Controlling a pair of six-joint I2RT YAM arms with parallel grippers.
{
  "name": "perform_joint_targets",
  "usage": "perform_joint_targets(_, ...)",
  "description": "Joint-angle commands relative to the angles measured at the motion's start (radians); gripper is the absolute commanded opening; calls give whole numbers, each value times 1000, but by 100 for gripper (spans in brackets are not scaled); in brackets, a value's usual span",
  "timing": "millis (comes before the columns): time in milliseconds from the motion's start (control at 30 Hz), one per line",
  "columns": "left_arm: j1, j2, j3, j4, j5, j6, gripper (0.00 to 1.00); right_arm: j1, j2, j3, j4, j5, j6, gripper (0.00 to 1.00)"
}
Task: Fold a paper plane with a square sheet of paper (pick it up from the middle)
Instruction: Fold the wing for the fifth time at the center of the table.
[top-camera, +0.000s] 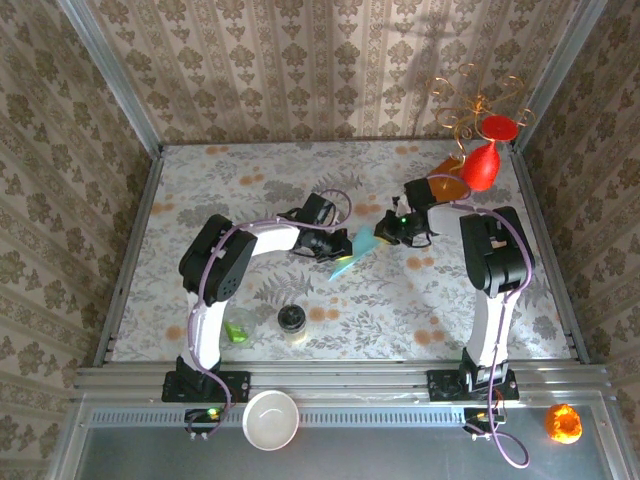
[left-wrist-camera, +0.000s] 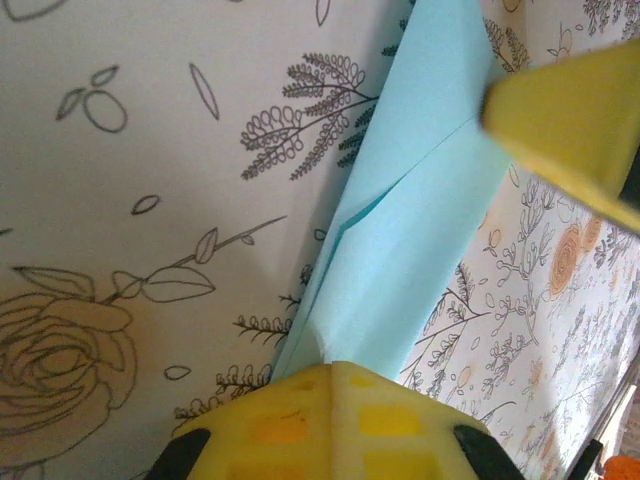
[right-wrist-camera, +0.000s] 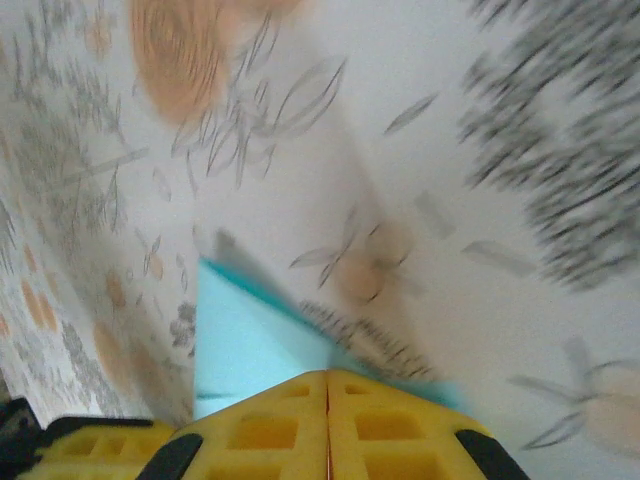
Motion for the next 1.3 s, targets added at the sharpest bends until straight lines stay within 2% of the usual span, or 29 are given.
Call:
perform_joint_targets(0,18,43,-70,-194,-92,32,0,-44,26,-21,79,65,31,10)
perform_joint_targets(167,18,40,-52,-195,-80,38,0,-61,2,-44,122,80,50,11)
perform_joint_targets(500,19,26,-31,-204,-71,48,0,17,-174,-135,127,136,13,14)
perform_joint_targets(667,20,24,-27,-199,-62,47,0,86,-174,-160,158,50,42,14)
perform_joint_targets(833,19,29,-27,-199,-63,45,0,146,-123,-168,191,14,82,12)
perform_joint_targets(1033,22,27,-48,-196,-64,48,0,113,-86,-193,236,22,116,10)
perform_joint_targets(1267,27,27,-68,-188,-59,53,0,12,-71,-235,293,90,133,9)
